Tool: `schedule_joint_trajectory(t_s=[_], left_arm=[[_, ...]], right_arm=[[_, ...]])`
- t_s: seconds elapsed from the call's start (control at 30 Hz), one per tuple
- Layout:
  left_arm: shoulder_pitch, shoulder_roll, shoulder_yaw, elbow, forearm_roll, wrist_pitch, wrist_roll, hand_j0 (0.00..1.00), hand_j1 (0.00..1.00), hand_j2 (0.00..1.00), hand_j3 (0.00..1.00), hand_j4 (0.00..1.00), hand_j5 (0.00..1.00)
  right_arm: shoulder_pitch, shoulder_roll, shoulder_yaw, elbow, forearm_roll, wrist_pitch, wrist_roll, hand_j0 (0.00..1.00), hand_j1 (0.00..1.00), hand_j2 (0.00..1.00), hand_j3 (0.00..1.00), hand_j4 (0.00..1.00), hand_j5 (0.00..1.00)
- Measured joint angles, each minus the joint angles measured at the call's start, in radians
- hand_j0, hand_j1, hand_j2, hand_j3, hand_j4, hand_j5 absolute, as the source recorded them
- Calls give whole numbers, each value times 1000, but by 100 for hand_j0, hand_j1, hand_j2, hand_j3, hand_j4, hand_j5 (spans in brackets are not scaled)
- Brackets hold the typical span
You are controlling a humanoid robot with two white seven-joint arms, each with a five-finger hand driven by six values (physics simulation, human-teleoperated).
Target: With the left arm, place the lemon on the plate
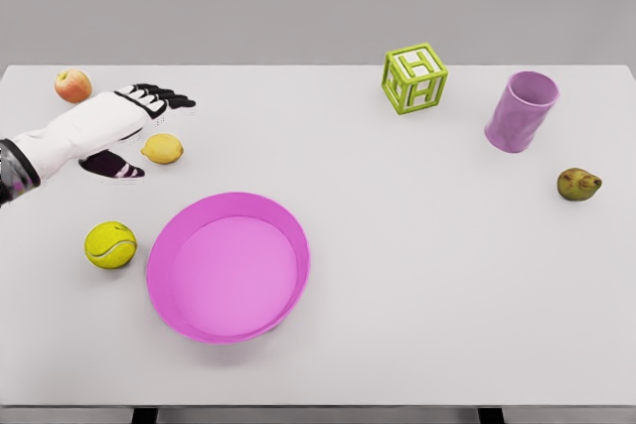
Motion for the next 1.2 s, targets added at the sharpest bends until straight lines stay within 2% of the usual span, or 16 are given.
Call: schedule_joint_trajectory(t_s=[0.07,0.17,0.3,0.57,0.63,0.8,0.83,0.97,1.07,1.2], left_arm=[[-6,-16,-18,6,4,127,-21,100,100,100,100,100,100],[-51,-53,-31,43,8,318,-37,100,100,100,100,100,100],[-51,-68,-60,76,7,433,-44,100,100,100,100,100,100],[-60,-66,-108,88,5,471,-47,100,100,100,100,100,100],[-83,-65,-122,93,-7,473,-47,99,99,99,99,99,99],[-95,-70,-149,113,-49,474,-47,97,97,97,97,97,97],[-109,-71,-157,117,-57,474,-46,93,93,93,93,93,93],[-121,-75,-177,141,-87,473,-45,91,91,91,91,91,91],[-121,-83,-183,151,-95,472,-43,82,82,82,82,82,82],[-138,-88,-197,159,-100,472,-42,80,80,80,80,80,80]], right_arm=[[0,0,0,0,0,0,0,100,100,100,100,100,100],[0,0,0,0,0,0,0,100,100,100,100,100,100],[0,0,0,0,0,0,0,100,100,100,100,100,100],[0,0,0,0,0,0,0,100,100,100,100,100,100],[0,0,0,0,0,0,0,100,100,100,100,100,100],[0,0,0,0,0,0,0,100,100,100,100,100,100],[0,0,0,-1,0,0,0,100,100,100,100,100,100],[0,0,0,0,0,0,0,100,100,100,100,100,100],[0,0,0,0,0,0,0,100,100,100,100,100,100],[0,0,0,0,0,0,0,100,100,100,100,100,100]])
